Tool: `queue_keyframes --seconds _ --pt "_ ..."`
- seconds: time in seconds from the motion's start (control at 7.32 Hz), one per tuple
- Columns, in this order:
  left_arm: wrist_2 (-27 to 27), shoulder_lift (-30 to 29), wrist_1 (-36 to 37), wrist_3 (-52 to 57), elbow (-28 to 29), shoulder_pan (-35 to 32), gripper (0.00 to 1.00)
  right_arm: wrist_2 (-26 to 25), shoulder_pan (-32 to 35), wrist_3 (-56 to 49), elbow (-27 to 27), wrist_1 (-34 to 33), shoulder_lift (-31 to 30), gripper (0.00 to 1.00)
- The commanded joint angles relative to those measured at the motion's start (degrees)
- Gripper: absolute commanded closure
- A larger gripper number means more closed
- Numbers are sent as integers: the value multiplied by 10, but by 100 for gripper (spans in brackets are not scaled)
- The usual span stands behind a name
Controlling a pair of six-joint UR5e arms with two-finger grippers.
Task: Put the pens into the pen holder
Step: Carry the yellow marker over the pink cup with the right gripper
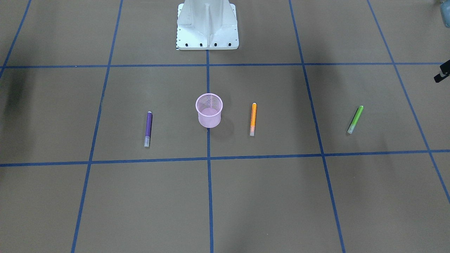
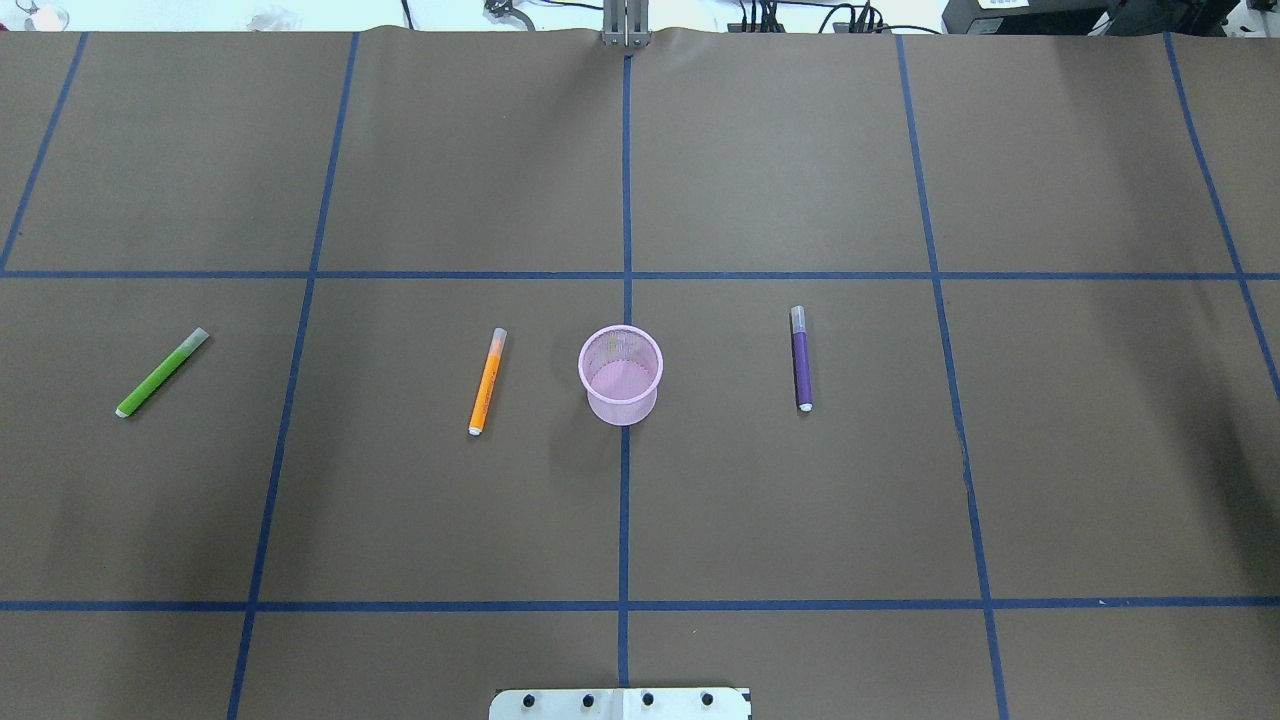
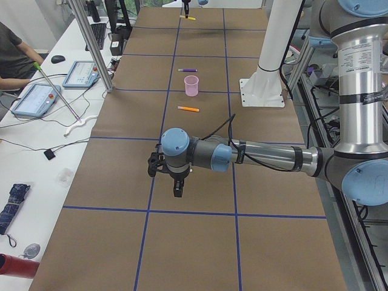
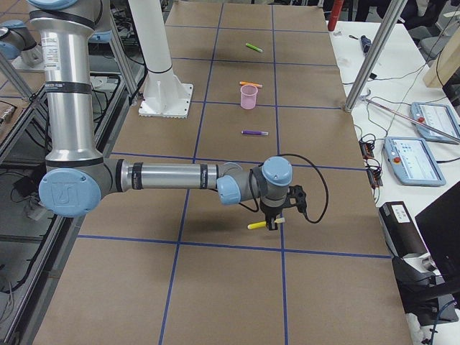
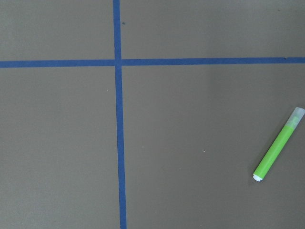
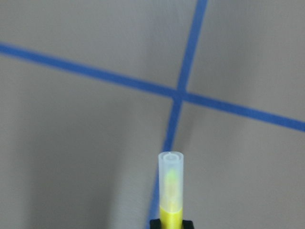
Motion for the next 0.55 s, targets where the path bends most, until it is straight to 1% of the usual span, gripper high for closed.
queue_keyframes --seconds 0.0,0.14,0.27,0.41 --pt "-1 -5 -22 -1 -6 1 0 -11 -71 192 141 8 21 100" --pt "0 -5 -59 0 -3 1 0 -62 -123 284 168 61 44 100" --pt "-1 -6 -96 -2 -2 1 1 -130 -192 394 178 126 51 100" --pt "-2 -6 -99 -1 -3 5 0 -179 -250 493 195 141 76 100"
